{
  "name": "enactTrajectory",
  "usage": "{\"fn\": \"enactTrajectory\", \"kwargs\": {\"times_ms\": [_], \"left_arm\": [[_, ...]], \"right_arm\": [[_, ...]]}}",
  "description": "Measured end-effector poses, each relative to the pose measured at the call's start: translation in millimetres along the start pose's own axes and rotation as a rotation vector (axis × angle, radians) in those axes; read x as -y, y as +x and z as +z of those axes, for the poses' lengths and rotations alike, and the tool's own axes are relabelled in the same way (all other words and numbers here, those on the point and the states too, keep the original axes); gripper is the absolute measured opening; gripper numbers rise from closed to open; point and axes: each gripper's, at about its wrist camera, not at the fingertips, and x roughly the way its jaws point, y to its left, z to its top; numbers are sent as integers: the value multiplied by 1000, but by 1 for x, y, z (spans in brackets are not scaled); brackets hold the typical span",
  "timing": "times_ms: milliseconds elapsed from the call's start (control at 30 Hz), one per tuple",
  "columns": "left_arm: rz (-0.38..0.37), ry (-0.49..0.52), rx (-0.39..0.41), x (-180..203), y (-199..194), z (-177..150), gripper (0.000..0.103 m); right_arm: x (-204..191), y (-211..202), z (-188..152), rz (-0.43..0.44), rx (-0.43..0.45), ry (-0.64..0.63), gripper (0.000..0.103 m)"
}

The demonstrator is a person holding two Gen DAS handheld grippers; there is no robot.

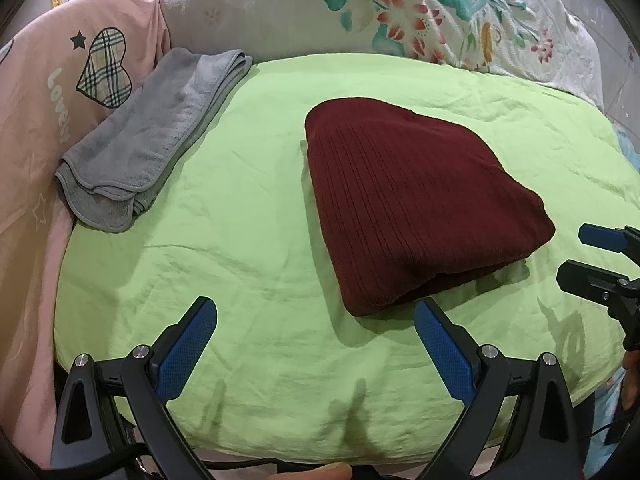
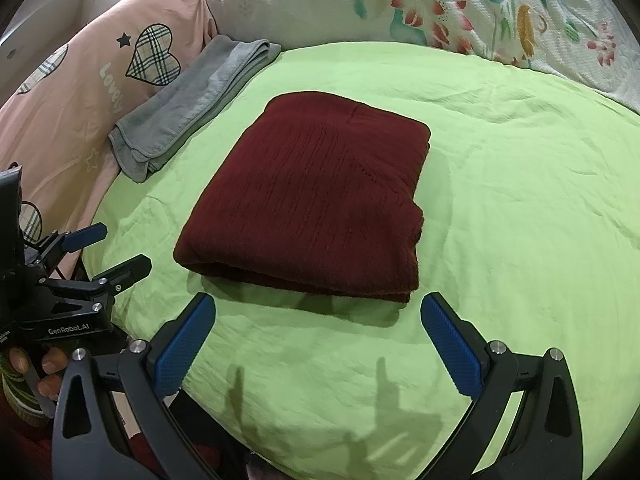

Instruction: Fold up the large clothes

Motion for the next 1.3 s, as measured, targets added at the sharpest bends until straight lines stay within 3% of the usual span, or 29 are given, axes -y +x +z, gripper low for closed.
{"fn": "enactTrajectory", "kwargs": {"times_ms": [1300], "left_arm": [[-7,-10,4,9,-4,0,99]], "right_arm": [[-4,0,3,3,2,5,102]]}}
